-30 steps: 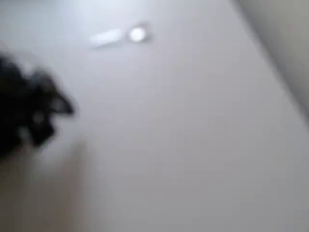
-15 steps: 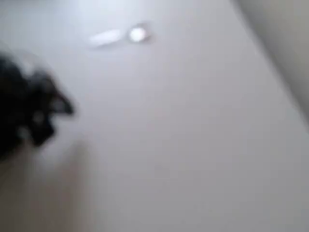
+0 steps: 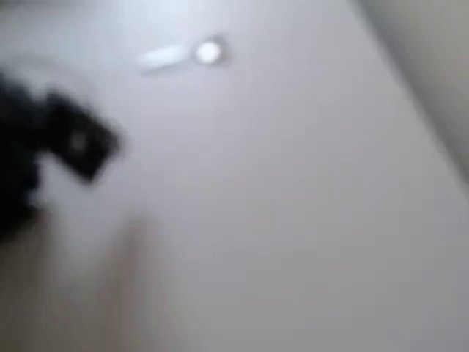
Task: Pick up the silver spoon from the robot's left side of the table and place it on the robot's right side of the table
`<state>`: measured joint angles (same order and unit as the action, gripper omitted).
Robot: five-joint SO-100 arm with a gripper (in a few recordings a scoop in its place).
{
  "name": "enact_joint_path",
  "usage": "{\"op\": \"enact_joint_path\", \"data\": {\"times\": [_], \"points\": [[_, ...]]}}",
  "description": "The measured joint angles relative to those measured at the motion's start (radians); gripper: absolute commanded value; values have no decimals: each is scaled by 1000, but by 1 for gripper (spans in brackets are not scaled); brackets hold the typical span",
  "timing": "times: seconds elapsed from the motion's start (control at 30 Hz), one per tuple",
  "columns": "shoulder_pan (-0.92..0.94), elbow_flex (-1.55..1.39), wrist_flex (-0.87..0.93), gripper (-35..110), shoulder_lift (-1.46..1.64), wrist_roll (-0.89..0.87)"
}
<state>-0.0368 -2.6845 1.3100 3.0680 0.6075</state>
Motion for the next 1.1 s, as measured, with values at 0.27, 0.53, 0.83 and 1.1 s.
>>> {"op": "enact_joint_path", "data": {"times": [0.27,0.53,0.83,1.1], "points": [[-347,885,273,28,-959,86],[-459,1738,417,28,-1759,153],[-497,2218,433,28,-2260,189],[-500,2361,433,25,-2434,207]]}}
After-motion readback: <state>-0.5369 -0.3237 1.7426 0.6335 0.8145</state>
